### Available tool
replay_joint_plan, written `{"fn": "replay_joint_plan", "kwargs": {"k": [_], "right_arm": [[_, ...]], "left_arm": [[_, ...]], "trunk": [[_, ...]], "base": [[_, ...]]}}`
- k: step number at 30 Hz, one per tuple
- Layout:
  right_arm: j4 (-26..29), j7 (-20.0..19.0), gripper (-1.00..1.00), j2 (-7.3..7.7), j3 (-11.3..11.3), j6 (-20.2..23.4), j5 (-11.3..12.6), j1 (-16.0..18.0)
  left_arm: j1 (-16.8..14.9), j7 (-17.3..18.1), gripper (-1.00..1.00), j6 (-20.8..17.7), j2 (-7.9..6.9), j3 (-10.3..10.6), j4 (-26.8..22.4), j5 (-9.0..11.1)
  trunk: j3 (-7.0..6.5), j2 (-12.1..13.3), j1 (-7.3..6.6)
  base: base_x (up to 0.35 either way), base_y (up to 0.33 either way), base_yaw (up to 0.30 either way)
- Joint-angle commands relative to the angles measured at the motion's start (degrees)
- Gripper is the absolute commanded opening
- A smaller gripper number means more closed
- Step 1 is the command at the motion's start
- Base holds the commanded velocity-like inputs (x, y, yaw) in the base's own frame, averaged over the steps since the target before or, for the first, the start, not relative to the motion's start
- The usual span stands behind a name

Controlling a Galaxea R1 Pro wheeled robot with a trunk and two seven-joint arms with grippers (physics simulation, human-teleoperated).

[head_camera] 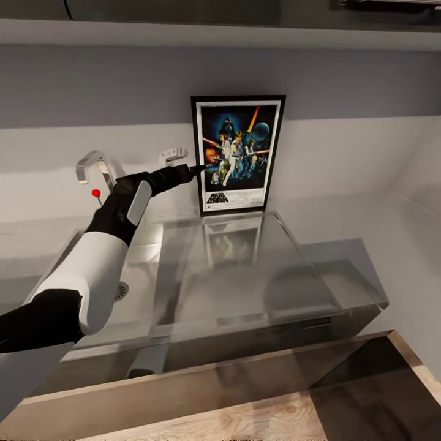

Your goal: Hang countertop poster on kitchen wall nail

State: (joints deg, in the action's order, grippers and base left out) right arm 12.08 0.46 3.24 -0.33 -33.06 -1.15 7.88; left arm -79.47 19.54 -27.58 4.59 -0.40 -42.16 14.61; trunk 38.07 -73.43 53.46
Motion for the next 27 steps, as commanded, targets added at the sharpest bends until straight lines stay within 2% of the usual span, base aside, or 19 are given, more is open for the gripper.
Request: {"fn": "replay_joint_plan", "kwargs": {"k": [1,6,27], "right_arm": [[0.0,0.1,1.00,0.01,0.0,-0.2,-0.1,0.0],[0.0,0.0,1.00,0.04,0.0,-0.2,-0.1,0.0],[0.0,0.1,1.00,0.01,0.0,-0.2,-0.2,0.0]], "left_arm": [[0.0,-0.1,1.00,-1.8,0.00,0.0,-0.8,0.4],[-0.5,-0.1,1.00,-4.3,-0.02,0.0,-2.7,0.4],[-0.6,0.2,1.00,-4.7,-0.01,0.0,-5.2,0.7]], "trunk": [[0.14,0.0,0.00],[0.59,0.0,0.00],[2.48,0.0,0.00]], "base": [[0.000,0.000,0.000],[0.000,0.000,0.000],[0.000,0.000,0.000]]}}
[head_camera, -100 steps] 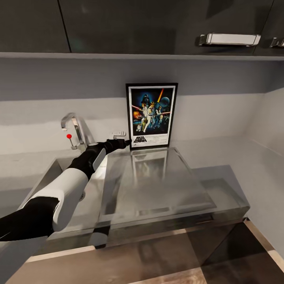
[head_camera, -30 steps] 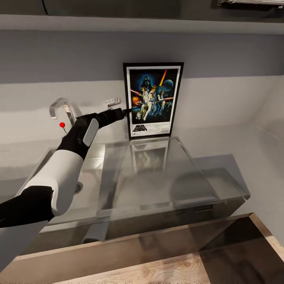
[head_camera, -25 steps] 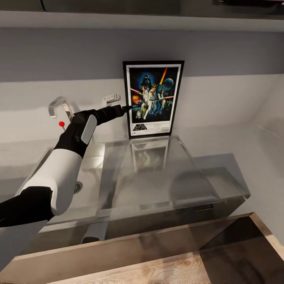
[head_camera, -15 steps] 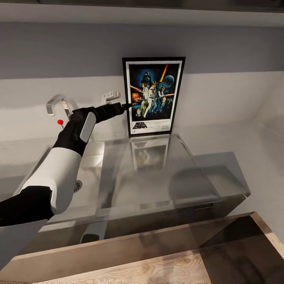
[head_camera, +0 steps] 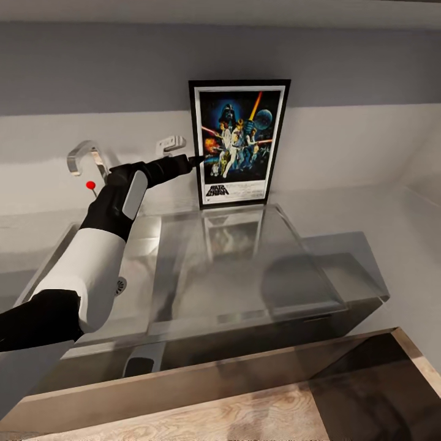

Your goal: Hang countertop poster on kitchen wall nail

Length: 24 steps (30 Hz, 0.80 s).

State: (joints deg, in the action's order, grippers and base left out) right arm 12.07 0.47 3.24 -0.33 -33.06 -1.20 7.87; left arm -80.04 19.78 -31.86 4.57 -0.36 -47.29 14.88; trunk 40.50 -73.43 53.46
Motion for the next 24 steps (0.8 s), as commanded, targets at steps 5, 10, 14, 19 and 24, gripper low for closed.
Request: {"fn": "replay_joint_plan", "kwargs": {"k": [5,10,14,19,24], "right_arm": [[0.0,0.0,1.00,0.01,0.0,-0.2,-0.1,0.0],[0.0,0.0,1.00,0.01,0.0,-0.2,-0.1,0.0],[0.0,0.0,1.00,0.01,0.0,-0.1,-0.1,0.0],[0.0,-0.1,1.00,0.06,0.0,0.0,-0.1,0.0],[0.0,-0.1,1.00,0.06,0.0,0.0,-0.1,0.0]], "left_arm": [[0.0,0.4,1.00,-0.5,0.00,-0.1,-1.4,0.4],[0.0,0.6,1.00,-0.5,0.00,-0.1,-2.0,0.4],[0.0,0.6,1.00,-0.5,-0.05,-0.1,-2.2,0.4],[0.0,0.6,1.00,-0.4,-0.22,-0.3,-2.2,0.4],[0.0,0.7,1.00,-0.4,-0.87,-0.6,-3.8,0.4]], "trunk": [[0.30,0.0,0.00],[0.36,0.0,0.00],[0.37,0.0,0.00],[0.37,0.0,0.00],[0.37,0.0,0.00]], "base": [[0.000,0.000,0.000],[0.000,0.000,0.000],[0.000,0.000,0.000],[0.000,0.000,0.000],[0.000,0.000,0.000]]}}
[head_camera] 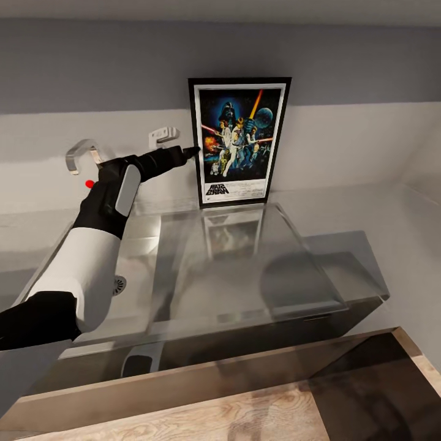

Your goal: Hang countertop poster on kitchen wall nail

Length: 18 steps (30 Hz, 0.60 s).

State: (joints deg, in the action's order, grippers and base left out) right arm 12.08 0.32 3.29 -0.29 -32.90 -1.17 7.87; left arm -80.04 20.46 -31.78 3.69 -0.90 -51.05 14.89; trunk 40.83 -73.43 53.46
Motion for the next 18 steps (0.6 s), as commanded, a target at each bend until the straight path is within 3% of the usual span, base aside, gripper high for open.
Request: {"fn": "replay_joint_plan", "kwargs": {"k": [1,7,18], "right_arm": [[0.0,0.0,1.00,0.00,0.0,-0.2,-0.1,0.0],[0.0,0.0,1.00,0.00,0.0,-0.2,-0.1,0.0],[0.0,0.1,1.00,-0.04,-0.1,-0.2,-0.1,0.0]], "left_arm": [[0.0,0.0,1.00,-0.5,-0.05,-0.1,-0.2,0.4],[0.0,0.0,1.00,-0.5,-0.28,-0.1,-0.7,0.4],[0.0,0.0,1.00,-0.5,-0.34,-0.2,-0.7,0.4]], "trunk": [[0.05,0.0,0.00],[0.05,0.0,0.00],[0.05,0.0,0.00]], "base": [[0.000,0.000,0.000],[0.000,0.000,-0.010],[0.000,0.000,-0.101]]}}
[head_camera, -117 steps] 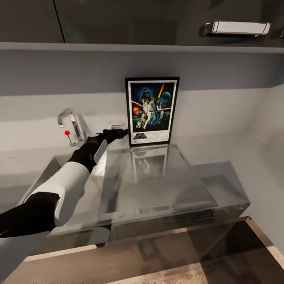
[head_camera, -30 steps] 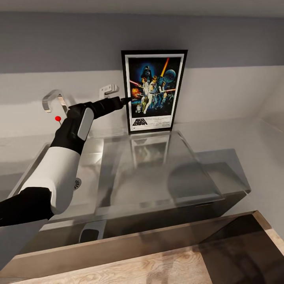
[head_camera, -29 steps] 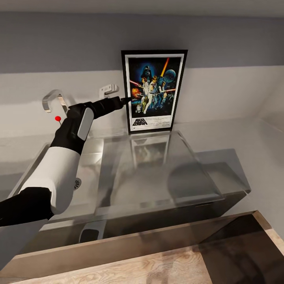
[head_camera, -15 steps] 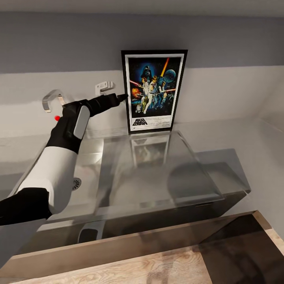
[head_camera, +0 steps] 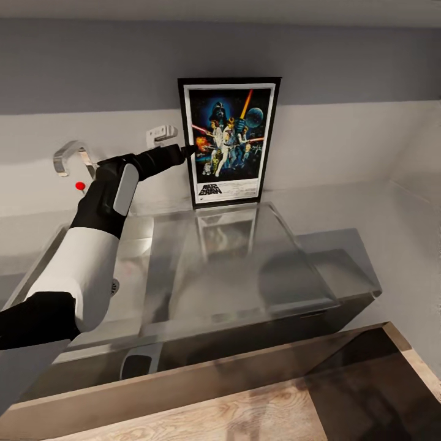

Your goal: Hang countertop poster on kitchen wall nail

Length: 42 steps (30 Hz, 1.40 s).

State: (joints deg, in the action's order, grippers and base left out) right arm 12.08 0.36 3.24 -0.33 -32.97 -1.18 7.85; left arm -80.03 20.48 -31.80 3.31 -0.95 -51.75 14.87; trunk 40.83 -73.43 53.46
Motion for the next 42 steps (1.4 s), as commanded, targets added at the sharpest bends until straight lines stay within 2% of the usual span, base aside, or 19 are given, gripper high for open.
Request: {"fn": "replay_joint_plan", "kwargs": {"k": [1,42], "right_arm": [[0.0,0.0,1.00,0.01,0.0,-0.2,-0.1,0.0],[0.0,0.0,1.00,0.01,0.0,-0.1,-0.1,0.0]], "left_arm": [[0.0,0.0,1.00,-0.5,0.03,-0.1,0.0,0.4],[0.0,0.0,1.00,-0.4,-0.68,-0.2,0.1,0.3]], "trunk": [[0.04,0.0,0.00],[0.04,0.0,0.00]], "base": [[0.000,0.000,-0.021],[0.015,0.000,-0.001]]}}
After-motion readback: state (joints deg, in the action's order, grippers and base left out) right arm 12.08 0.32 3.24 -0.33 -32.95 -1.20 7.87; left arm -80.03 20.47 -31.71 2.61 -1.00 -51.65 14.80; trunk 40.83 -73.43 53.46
